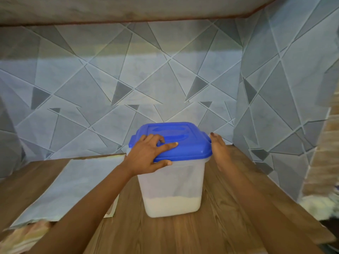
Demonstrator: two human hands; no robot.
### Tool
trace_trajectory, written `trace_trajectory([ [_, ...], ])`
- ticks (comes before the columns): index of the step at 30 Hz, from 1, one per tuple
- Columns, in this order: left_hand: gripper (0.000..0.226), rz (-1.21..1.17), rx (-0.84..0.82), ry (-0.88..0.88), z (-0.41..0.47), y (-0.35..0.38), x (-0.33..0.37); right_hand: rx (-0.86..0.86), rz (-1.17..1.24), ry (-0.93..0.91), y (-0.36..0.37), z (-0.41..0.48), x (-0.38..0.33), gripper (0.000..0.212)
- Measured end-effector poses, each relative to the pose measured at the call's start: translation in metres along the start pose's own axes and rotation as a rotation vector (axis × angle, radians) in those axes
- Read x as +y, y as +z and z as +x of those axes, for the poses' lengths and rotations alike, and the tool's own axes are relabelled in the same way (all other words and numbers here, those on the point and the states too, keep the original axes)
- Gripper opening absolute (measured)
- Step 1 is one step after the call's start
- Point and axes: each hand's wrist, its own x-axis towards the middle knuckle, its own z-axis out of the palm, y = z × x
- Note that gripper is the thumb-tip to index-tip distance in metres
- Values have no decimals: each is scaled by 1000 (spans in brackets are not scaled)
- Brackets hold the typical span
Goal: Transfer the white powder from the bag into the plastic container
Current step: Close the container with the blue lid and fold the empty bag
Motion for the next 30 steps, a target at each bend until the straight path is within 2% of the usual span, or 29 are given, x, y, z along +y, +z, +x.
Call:
trace_trajectory([
  [6,59,-36,24,-85,-11,2,2,-22,-107,34,14,16,0,51],
  [10,55,-63,3,-97,-9,1,6,-7,-109,161,18,31,-3,53],
  [14,59,-200,-73,-147,-2,-6,2,-30,-151,185,17,41,0,54],
  [17,60,-355,-101,-253,12,-13,-1,-77,-73,172,17,47,7,55],
  [20,66,-333,-75,-489,33,-16,-6,-153,60,178,12,46,13,47],
  [22,61,-293,-89,-809,38,-12,-18,-320,240,126,9,44,21,34],
  [23,59,-316,-106,-989,35,-8,-25,-461,347,37,6,44,26,31],
  [25,71,-593,-112,-1370,18,-5,-35,-765,530,-140,9,45,33,31],
  [26,78,-833,-90,-1546,8,-3,-38,-878,564,-213,9,54,35,30],
  [27,81,-1092,-73,-1671,-4,1,-42,-954,626,-197,7,65,40,28],
  [28,82,-1338,-94,-1737,-14,3,-43,-928,664,-164,2,61,40,27],
  [29,83,-1515,-111,-1747,-24,11,-47,-839,626,-219,2,56,39,27],
  [30,86,-1600,-105,-1735,-28,12,-44,-784,563,-233,9,44,33,28],
])
